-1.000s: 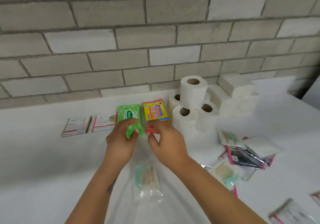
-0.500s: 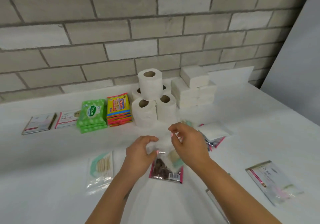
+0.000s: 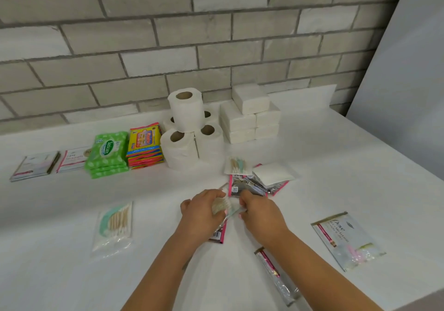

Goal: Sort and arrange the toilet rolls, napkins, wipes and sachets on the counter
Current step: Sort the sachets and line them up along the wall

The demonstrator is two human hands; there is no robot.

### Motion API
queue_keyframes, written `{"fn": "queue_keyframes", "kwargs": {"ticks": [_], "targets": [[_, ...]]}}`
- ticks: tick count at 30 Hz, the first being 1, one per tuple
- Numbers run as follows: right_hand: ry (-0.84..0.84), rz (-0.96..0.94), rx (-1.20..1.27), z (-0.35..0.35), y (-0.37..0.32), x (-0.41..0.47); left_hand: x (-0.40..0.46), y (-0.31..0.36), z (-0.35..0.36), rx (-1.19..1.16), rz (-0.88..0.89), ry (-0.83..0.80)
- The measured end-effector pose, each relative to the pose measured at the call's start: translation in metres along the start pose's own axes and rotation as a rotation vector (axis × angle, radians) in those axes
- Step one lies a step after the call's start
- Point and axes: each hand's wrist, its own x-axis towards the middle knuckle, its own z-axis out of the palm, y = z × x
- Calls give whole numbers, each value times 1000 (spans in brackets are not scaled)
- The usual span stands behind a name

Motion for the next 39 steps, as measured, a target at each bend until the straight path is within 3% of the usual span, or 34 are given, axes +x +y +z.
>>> {"fn": "queue_keyframes", "kwargs": {"ticks": [5,9,21,29,32,34,37,39], "targets": [[-17,-49,-82,2,1,2,-4,4,2,125,5,-112],[-9,-37,8,-1,6,5,-5,0,1,257,-11,-138],[32,50,-2,-3,5,3,-11,-9,-5,323,-169,-26],[16,0,-192,5,-10,2,-17,-1,0,296,-201,86],[13,-27,-192,4,-8,2,-18,6,3,168,-146,184],[26,-18,-149,0,-4,3,-19,9,2,-86,-164,195],[77,17,-26,-2,5,-2,-17,15,-2,-468,-369,57],[138,38,80,-3,9,-10,-17,21,-8,-695,-568,-121]]}}
